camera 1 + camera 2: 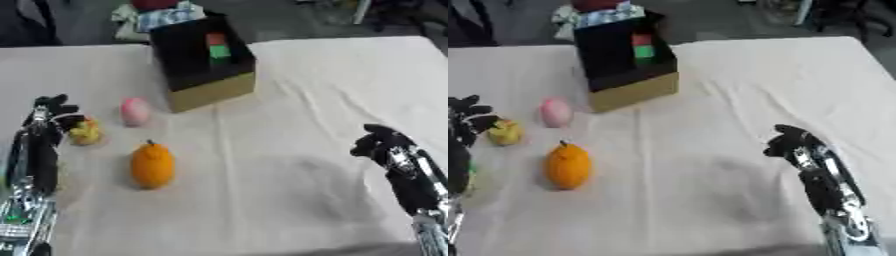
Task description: Pick up objects on the table and place them in the box.
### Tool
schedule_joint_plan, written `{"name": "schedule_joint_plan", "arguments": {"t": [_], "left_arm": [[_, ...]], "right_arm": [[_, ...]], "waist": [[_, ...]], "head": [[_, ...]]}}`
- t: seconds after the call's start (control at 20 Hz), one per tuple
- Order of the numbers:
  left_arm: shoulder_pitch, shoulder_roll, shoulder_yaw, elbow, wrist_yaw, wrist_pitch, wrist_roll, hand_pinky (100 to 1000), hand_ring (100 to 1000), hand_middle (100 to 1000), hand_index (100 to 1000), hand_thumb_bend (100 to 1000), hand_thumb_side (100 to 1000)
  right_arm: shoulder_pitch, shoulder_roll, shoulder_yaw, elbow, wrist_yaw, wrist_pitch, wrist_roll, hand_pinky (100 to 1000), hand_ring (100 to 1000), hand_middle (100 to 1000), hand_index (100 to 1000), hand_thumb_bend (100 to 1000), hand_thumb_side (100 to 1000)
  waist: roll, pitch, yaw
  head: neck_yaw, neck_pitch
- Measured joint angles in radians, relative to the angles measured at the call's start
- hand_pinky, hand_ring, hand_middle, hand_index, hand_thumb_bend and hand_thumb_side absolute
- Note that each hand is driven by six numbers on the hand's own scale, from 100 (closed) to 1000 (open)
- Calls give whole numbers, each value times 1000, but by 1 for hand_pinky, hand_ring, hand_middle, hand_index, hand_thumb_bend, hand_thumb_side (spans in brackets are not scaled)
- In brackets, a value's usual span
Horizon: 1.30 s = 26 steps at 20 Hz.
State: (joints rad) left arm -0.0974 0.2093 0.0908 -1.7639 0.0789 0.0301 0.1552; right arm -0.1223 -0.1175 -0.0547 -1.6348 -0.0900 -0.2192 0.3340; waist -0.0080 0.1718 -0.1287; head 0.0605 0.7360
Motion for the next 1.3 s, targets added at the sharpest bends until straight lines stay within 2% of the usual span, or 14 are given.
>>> {"name": "schedule_joint_plan", "arguments": {"t": [0.55, 0.75, 1.0, 1.05, 1.2, 1.3], "left_arm": [[0, 0, 0, 0, 0, 0, 0, 821, 665, 636, 814, 100, 911], [-6, 13, 5, -1, -10, -5, -1, 825, 671, 645, 821, 100, 839], [-51, 112, 19, -6, -95, -25, -40, 822, 676, 656, 829, 100, 666], [-60, 140, 19, -6, -128, -28, -60, 822, 676, 657, 830, 100, 658], [-84, 228, 20, -5, -251, -37, -141, 820, 688, 687, 843, 100, 525], [-92, 294, 19, 2, -344, -46, -216, 816, 691, 701, 847, 100, 483]], "right_arm": [[0, 0, 0, 0, 0, 0, 0, 692, 609, 588, 799, 100, 700], [0, 0, 0, 0, 0, 0, 0, 693, 609, 588, 799, 100, 700], [0, 0, 0, 0, 0, 0, 0, 693, 609, 588, 799, 100, 702], [0, 0, 0, 0, 0, 0, 0, 693, 609, 588, 799, 100, 702], [0, 0, 0, 0, 0, 0, 0, 693, 609, 588, 799, 100, 704], [1, 0, 0, 0, 1, 0, 0, 693, 608, 587, 798, 100, 700]], "waist": [[0, 0, 0], [0, 0, -1], [0, 0, -4], [0, 0, -6], [0, 0, -8], [0, 0, -8]], "head": [[0, 0], [0, 0], [-1, 0], [-1, 0], [-3, 0], [-6, 0]]}}
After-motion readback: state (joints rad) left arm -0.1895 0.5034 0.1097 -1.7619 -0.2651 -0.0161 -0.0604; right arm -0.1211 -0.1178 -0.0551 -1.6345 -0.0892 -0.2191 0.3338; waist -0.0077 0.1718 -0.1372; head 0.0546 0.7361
